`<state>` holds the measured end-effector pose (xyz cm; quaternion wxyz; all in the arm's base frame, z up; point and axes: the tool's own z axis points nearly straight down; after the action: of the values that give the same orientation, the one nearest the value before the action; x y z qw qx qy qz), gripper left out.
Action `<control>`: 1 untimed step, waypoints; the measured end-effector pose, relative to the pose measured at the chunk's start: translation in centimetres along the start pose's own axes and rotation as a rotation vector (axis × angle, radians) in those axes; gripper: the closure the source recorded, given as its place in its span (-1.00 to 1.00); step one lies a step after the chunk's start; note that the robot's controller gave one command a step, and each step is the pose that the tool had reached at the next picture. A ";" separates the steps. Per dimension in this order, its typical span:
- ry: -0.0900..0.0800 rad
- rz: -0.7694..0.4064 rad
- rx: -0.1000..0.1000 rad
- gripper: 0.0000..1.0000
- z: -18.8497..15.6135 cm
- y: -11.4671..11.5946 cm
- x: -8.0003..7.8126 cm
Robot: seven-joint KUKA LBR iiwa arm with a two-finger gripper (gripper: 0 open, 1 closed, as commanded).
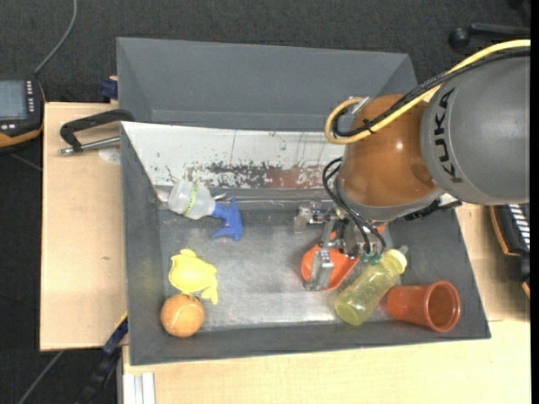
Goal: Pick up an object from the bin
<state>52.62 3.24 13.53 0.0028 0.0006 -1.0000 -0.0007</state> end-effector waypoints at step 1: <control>-0.008 0.001 0.000 -1.00 -0.5 0.0 -0.2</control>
Offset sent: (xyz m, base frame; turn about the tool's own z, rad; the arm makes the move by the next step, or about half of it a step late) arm 0.0009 -0.0536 -0.0442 -0.1768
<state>52.78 3.23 13.99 -0.0011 0.0002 -1.0000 -0.0009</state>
